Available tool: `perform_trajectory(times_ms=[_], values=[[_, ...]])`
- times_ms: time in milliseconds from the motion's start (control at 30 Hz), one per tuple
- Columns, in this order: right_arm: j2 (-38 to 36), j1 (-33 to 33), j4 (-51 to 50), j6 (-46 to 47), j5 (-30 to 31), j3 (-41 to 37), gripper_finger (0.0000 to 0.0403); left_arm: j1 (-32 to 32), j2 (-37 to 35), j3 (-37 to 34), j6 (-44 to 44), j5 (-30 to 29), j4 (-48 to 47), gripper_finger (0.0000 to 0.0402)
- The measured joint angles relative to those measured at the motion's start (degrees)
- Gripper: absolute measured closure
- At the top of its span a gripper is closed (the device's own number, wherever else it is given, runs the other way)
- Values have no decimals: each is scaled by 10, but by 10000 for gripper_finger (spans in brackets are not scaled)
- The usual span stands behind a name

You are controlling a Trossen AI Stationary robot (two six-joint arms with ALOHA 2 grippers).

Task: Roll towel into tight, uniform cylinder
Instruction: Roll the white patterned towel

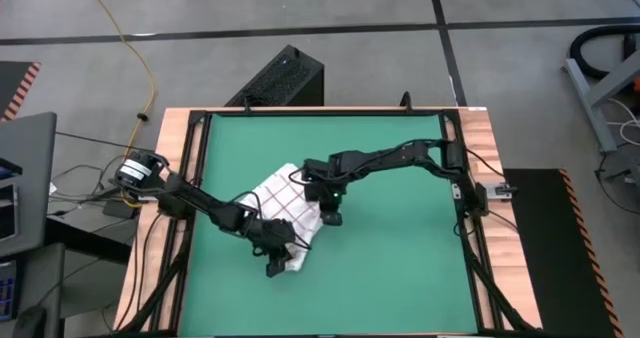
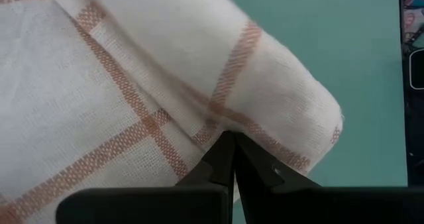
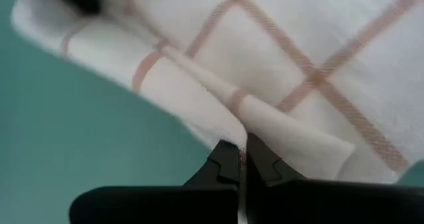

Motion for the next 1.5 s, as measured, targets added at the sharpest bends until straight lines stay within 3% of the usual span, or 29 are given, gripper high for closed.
perform_trajectory(times_ms=[300,533,633,733,867,1000,1133,1233,1400,1500], values=[[40,-16,38,123,-6,3,392,11,0,0,1,34,0,401],[66,-14,41,165,-12,3,392,6,-47,3,-50,164,-15,402],[66,-13,44,177,-7,3,392,3,-95,4,-63,170,-38,401],[67,-12,46,185,-5,3,392,1,-163,5,-53,112,-66,401],[67,-12,48,190,-4,3,392,3,-227,6,-24,-76,-123,402],[68,-14,56,203,-4,2,392,-12,-229,9,1,-213,-137,402],[68,-14,66,211,-2,1,392,-61,-193,70,91,-338,-172,402],[68,-14,71,215,-3,1,392,-80,-142,138,147,-358,-217,401],[68,-15,74,224,-3,1,392,-93,-46,238,231,-308,-328,402],[68,-15,75,225,-2,1,392,-98,-22,263,261,-291,-339,401]])
